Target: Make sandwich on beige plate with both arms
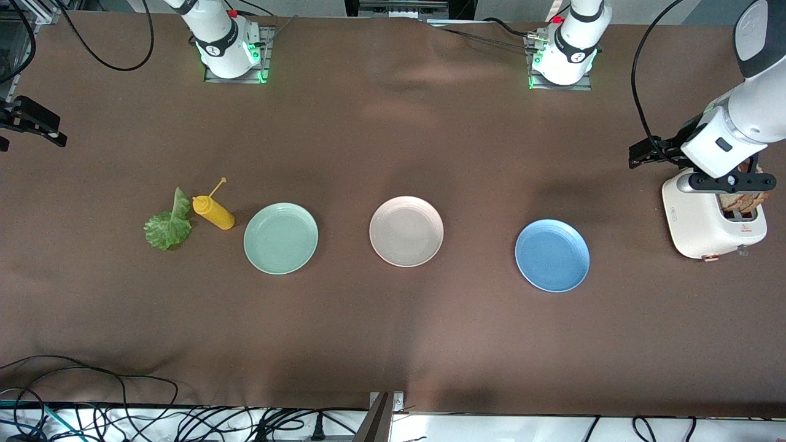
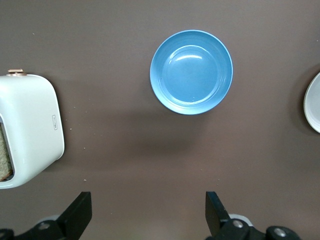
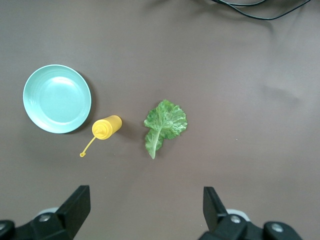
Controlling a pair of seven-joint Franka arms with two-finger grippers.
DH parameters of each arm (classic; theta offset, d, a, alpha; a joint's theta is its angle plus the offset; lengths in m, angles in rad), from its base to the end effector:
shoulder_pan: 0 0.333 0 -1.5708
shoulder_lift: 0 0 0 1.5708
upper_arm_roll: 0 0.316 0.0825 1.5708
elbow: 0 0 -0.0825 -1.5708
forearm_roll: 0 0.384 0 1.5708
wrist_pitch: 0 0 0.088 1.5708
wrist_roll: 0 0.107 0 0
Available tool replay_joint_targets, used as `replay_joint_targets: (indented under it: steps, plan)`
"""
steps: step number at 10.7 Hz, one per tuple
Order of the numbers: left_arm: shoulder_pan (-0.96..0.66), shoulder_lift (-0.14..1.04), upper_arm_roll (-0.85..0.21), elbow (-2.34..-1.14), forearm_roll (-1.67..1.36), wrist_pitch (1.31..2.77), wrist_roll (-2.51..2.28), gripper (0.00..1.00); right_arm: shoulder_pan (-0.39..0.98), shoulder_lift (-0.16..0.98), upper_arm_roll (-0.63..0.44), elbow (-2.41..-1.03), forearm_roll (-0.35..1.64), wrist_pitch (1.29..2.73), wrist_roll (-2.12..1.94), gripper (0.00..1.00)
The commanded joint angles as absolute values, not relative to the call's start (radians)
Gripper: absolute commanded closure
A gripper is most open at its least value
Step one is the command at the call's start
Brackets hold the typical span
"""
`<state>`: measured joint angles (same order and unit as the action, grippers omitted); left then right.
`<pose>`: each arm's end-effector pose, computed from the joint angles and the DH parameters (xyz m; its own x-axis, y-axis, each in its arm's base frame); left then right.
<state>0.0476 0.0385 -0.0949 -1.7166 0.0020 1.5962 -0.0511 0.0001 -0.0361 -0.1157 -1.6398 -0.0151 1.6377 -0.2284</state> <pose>0.5566 -0.0254 0.5368 0.9874 0.0038 -0.1579 0.0029 -1.0000 -0.0064 0.5452 -0.0660 0.6175 0.9931 0.1135 0.0304 0.1130 -0.9934 0.0183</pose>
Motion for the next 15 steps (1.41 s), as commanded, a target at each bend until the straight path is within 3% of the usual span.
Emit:
replay_joint_targets:
  steps: [1,8,15]
  plan:
    - [0.055,0.021,-0.1,-1.738,-0.006,1.612,-0.043,0.0,-0.005,-0.028,-0.11,-1.617,-0.002,1.623,-0.221,0.0]
    - [0.104,0.032,-0.097,-1.802,0.101,1.631,-0.054,0.0,-0.003,-0.028,-0.11,-1.617,-0.002,1.623,-0.221,0.0]
    - [0.311,0.101,-0.097,-1.845,0.184,1.661,-0.015,0.0,-0.003,-0.026,-0.109,-1.618,0.002,1.62,-0.222,0.0]
